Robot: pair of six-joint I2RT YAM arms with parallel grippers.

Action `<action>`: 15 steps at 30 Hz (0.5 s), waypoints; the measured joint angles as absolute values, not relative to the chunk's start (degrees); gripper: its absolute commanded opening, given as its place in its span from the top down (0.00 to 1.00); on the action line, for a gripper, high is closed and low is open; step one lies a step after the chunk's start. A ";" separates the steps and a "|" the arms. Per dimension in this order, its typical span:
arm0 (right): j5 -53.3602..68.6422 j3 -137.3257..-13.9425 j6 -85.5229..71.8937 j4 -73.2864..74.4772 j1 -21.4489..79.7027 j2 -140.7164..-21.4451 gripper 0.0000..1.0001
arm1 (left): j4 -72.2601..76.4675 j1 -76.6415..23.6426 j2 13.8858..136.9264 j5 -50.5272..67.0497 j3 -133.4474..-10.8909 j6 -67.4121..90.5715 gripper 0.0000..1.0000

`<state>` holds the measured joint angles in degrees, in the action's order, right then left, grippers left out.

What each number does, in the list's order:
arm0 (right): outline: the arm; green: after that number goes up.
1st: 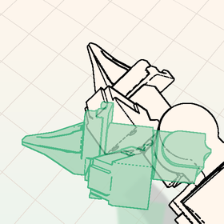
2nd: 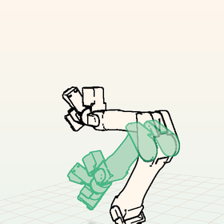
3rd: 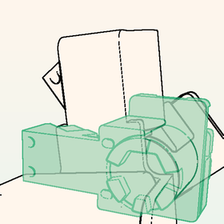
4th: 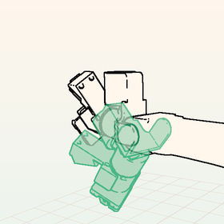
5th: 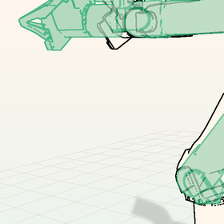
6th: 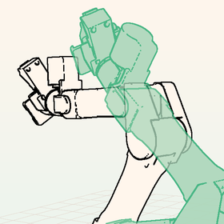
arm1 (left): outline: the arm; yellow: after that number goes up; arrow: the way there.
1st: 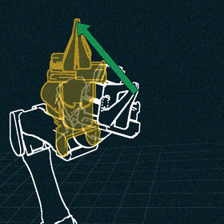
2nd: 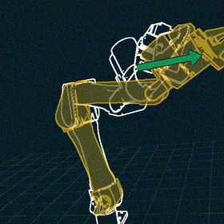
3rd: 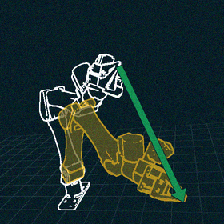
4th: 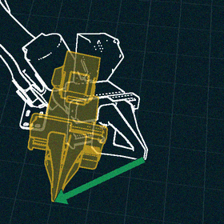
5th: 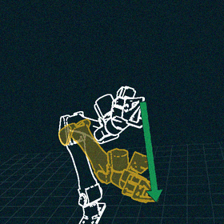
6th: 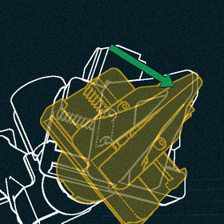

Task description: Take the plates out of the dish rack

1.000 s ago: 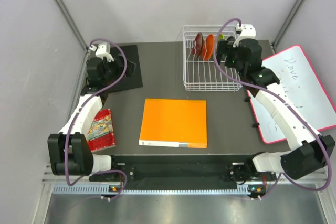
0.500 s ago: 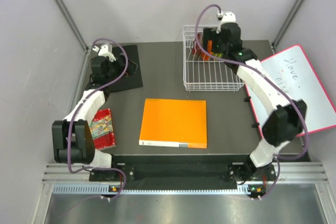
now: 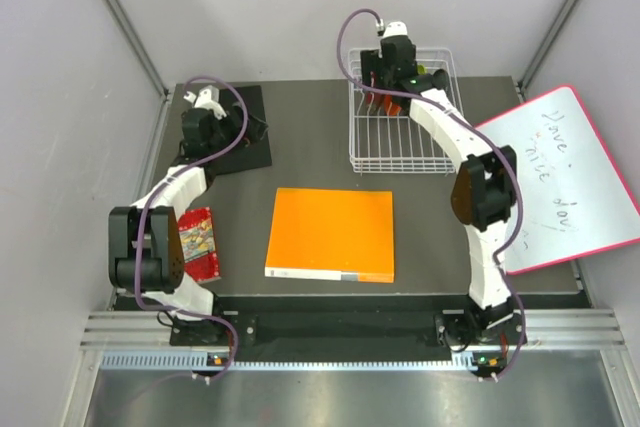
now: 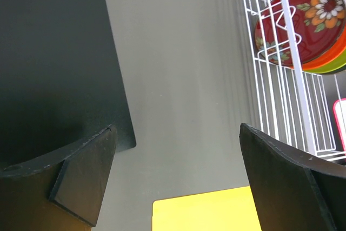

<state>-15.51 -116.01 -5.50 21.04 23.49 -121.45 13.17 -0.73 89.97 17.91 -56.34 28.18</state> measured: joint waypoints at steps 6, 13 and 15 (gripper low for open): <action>-17.74 -124.31 -3.62 20.67 23.51 -129.49 0.27 | 14.44 -1.13 90.63 18.15 -56.34 28.34 0.01; -20.27 -125.75 -2.46 19.31 23.51 -133.01 0.37 | 15.14 -1.28 91.68 18.15 -56.34 28.38 0.01; -20.80 -125.78 -2.22 18.68 23.51 -133.82 0.42 | 15.27 -1.32 91.68 18.15 -56.34 28.36 0.01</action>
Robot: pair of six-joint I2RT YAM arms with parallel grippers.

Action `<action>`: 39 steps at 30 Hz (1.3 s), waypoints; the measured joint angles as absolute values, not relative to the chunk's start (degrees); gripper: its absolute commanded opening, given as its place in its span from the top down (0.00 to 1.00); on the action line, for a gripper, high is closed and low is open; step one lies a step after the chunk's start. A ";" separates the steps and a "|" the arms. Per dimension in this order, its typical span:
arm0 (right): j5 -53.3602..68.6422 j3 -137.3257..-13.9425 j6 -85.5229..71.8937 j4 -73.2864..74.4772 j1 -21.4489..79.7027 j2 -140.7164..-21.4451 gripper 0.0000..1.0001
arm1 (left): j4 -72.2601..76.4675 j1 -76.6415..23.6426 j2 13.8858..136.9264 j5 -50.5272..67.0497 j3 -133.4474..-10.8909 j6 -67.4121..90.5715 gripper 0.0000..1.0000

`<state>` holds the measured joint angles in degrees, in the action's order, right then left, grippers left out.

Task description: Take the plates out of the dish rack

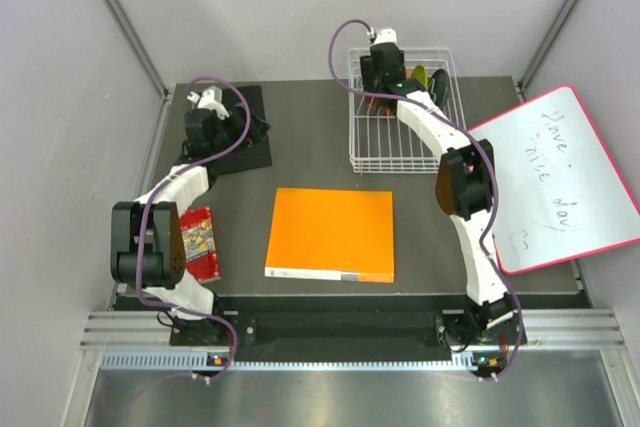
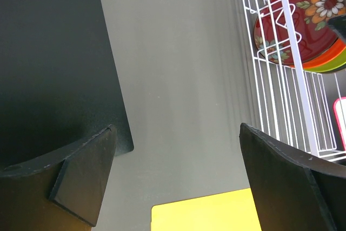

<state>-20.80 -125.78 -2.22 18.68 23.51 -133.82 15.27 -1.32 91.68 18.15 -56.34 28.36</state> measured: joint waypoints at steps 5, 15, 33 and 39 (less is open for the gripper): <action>-22.46 -125.82 -1.93 17.98 23.51 -136.07 0.43 | 15.42 -1.52 91.68 18.13 -56.34 28.27 0.01; -24.23 -126.13 -1.04 15.49 23.38 -137.08 0.95 | 15.38 -1.56 91.68 17.43 -56.31 26.79 0.01; -41.34 -123.90 8.10 6.94 27.66 -137.45 1.00 | 14.83 -1.74 91.68 14.96 -55.81 24.40 0.01; -46.59 -120.07 12.10 -1.26 28.75 -136.20 1.00 | 13.96 -2.31 91.64 13.54 -55.81 23.35 0.01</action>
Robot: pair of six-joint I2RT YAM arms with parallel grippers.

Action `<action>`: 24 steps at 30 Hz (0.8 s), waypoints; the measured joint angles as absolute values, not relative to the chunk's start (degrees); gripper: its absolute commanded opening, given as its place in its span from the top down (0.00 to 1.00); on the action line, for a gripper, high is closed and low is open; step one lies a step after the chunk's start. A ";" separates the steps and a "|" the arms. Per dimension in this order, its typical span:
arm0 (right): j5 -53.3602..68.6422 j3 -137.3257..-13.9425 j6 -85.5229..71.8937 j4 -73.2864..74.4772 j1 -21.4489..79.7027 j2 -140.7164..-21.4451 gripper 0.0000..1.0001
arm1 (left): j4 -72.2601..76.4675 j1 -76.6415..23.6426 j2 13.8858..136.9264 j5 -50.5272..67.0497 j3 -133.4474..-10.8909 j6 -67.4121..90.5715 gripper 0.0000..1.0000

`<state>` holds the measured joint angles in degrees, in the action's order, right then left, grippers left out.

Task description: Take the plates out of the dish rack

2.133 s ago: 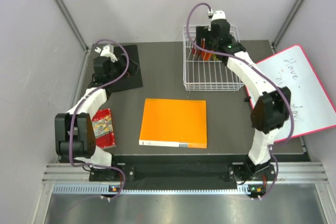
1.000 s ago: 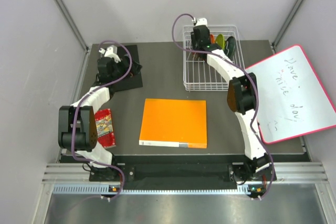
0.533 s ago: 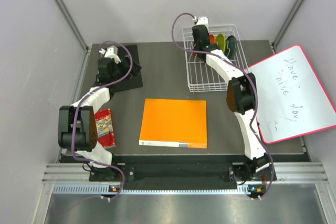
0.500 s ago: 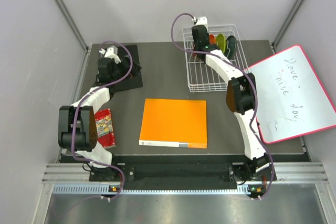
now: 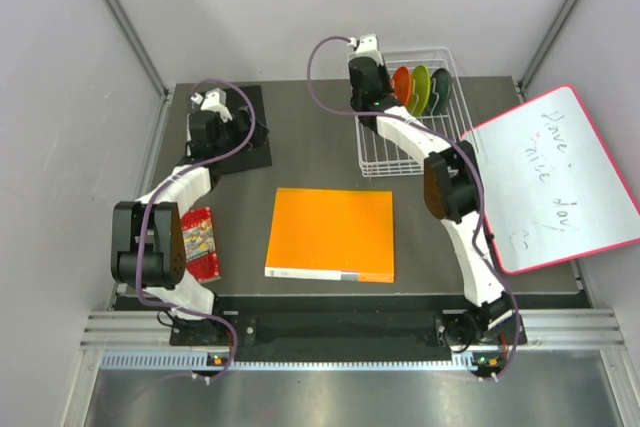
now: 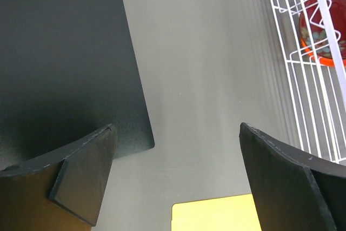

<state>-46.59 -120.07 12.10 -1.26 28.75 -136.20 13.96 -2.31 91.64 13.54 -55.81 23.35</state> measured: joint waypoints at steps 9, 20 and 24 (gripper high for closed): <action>-47.35 -105.47 11.44 -3.14 29.98 -121.54 1.00 | 13.04 -2.96 90.37 14.37 -55.83 22.72 0.01; -37.21 -93.45 1.28 2.98 29.85 -98.26 1.00 | 16.64 -3.18 89.93 26.87 -56.14 29.47 0.01; -25.71 -87.05 -5.80 5.50 29.26 -92.36 1.00 | 24.84 -3.22 90.45 33.26 -56.03 36.80 0.03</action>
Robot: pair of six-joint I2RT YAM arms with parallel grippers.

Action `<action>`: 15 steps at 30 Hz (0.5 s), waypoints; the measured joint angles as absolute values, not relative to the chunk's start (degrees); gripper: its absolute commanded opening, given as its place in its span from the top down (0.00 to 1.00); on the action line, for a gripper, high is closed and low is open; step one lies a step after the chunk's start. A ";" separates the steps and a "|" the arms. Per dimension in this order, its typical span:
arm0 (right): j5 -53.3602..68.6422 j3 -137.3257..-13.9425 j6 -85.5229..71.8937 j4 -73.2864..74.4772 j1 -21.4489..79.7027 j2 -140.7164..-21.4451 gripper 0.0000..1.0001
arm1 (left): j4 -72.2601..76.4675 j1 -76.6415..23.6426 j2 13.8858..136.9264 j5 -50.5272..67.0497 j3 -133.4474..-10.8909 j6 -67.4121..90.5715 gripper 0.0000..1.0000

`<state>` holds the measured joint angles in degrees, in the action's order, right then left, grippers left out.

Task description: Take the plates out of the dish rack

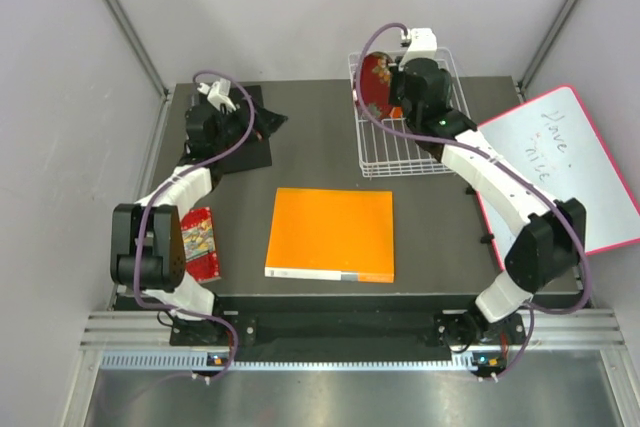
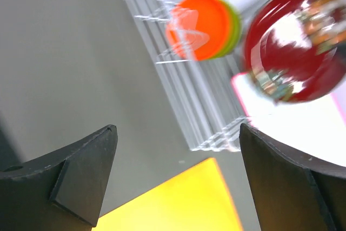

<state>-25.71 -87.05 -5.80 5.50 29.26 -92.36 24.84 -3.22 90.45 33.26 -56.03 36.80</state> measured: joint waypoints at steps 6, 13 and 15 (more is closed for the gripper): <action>-10.63 -77.62 -15.09 5.67 28.73 -87.46 1.00 | 37.28 -3.57 94.13 40.34 -55.09 47.77 0.07; 0.86 -69.23 -23.90 -0.45 28.69 -87.00 1.00 | 43.44 -5.45 97.80 42.65 -53.25 53.54 0.09; 3.25 -67.48 -26.20 -2.31 28.69 -87.00 1.00 | 44.12 -6.20 98.17 42.63 -52.82 54.28 0.10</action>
<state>3.25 -67.48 -26.20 -2.31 28.69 -87.00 44.12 -6.20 98.17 42.63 -52.82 54.28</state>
